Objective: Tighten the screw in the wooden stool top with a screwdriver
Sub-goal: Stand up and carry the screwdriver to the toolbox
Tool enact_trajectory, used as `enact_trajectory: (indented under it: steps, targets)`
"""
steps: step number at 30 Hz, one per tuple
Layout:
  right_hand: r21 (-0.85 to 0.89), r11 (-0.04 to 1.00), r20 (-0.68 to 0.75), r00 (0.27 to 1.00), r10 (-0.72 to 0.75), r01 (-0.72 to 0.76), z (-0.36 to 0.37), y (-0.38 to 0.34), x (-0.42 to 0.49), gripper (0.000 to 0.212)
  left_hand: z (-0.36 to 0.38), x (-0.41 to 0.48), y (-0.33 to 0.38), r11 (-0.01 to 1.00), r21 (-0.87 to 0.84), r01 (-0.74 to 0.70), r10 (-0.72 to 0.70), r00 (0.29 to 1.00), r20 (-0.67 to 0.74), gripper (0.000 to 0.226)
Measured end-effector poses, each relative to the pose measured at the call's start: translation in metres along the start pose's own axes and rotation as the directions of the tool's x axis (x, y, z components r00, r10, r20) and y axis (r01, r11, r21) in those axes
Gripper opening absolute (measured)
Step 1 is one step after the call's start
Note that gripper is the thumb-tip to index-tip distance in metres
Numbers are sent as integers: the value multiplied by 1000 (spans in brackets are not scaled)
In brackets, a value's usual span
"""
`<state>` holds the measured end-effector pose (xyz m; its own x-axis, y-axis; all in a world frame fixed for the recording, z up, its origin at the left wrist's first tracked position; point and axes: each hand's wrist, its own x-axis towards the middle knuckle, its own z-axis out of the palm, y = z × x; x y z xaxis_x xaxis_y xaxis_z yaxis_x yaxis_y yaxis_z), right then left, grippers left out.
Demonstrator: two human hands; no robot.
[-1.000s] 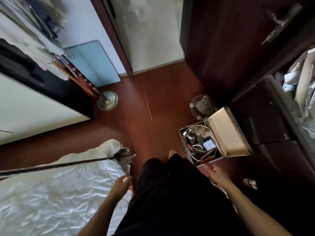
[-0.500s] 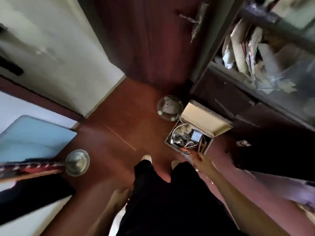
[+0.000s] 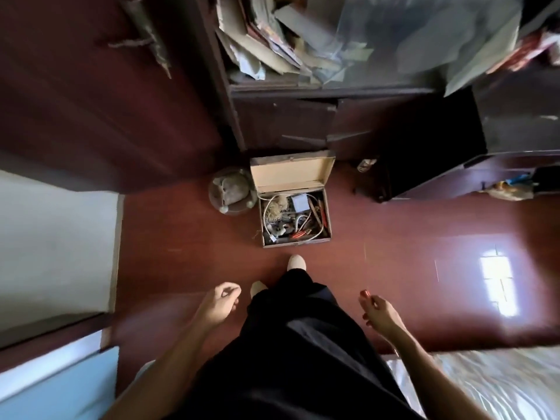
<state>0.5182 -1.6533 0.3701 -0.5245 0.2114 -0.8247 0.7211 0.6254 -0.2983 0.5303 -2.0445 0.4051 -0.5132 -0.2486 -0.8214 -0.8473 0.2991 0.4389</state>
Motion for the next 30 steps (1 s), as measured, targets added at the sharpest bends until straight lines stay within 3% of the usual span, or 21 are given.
enact_trajectory:
  steps: [8,15,22,30]
  targets:
    - [-9,1000,56,998,0,0,6,-24,42,26,20,22,10,979,205,12,-35,994,107,19]
    - [34,998,41,998,-47,46,34,-71,82,20,28,62,10,993,61,98,-102,993,60,13]
    - [37,993,-53,992,-114,116,104,-109,198,24,59,177,-39,987,17,158,-159,984,78,16]
    - [-60,973,-3,975,-223,222,225,-120,421,30,115,388,-137,976,-70,204,-204,979,10,29]
